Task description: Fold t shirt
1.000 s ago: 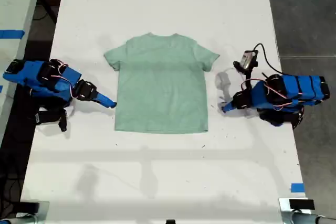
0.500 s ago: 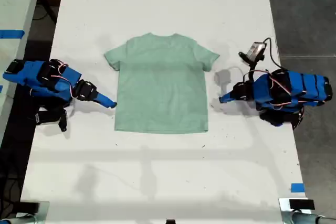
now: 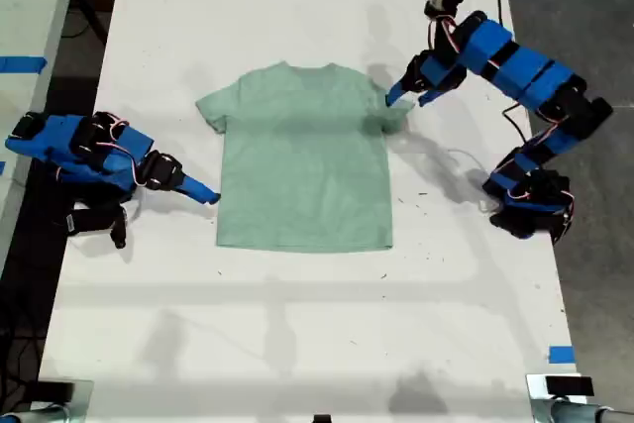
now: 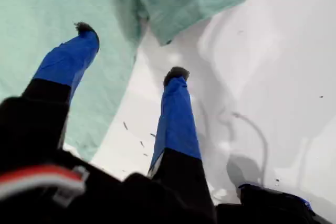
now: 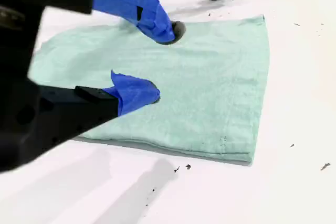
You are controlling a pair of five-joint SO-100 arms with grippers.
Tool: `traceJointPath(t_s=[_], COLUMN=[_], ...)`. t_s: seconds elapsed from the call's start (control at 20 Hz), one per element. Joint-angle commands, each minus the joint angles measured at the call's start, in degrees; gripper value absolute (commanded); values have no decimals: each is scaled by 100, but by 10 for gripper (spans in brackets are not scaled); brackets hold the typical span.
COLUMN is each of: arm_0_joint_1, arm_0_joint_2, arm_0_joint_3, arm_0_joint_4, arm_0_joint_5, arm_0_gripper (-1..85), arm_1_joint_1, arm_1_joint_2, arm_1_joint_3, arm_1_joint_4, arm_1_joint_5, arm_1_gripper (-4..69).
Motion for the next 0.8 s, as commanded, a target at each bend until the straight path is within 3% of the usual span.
traceJointPath(t_s=[0.0, 0.35, 0.4, 0.45, 0.5, 0.65, 0.75], arm_0_joint_1=[62, 62, 62, 62, 62, 62, 62], arm_0_joint_2=[18, 18, 18, 18, 18, 18, 18], arm_0_joint_3=[35, 35, 35, 35, 35, 35, 35], arm_0_joint_4=[-123, -123, -123, -123, -123, -123, -123], arm_0_joint_5=[53, 53, 53, 53, 53, 53, 53], arm_0_gripper=[149, 149, 149, 149, 149, 149, 149], arm_1_joint_1=[457, 729, 747, 756, 800, 800, 642], arm_1_joint_2=[-721, -1723, -1837, -1960, -2065, -2074, -1942], arm_1_joint_3=[-158, 281, 281, 290, 281, 123, -606], arm_1_joint_4=[-765, -1846, -1898, -1934, -1916, -1723, -923], arm_1_joint_5=[-369, -562, -562, -562, -396, -422, -316], arm_1_gripper=[245, 239, 206, 117, 1, 0, -2])
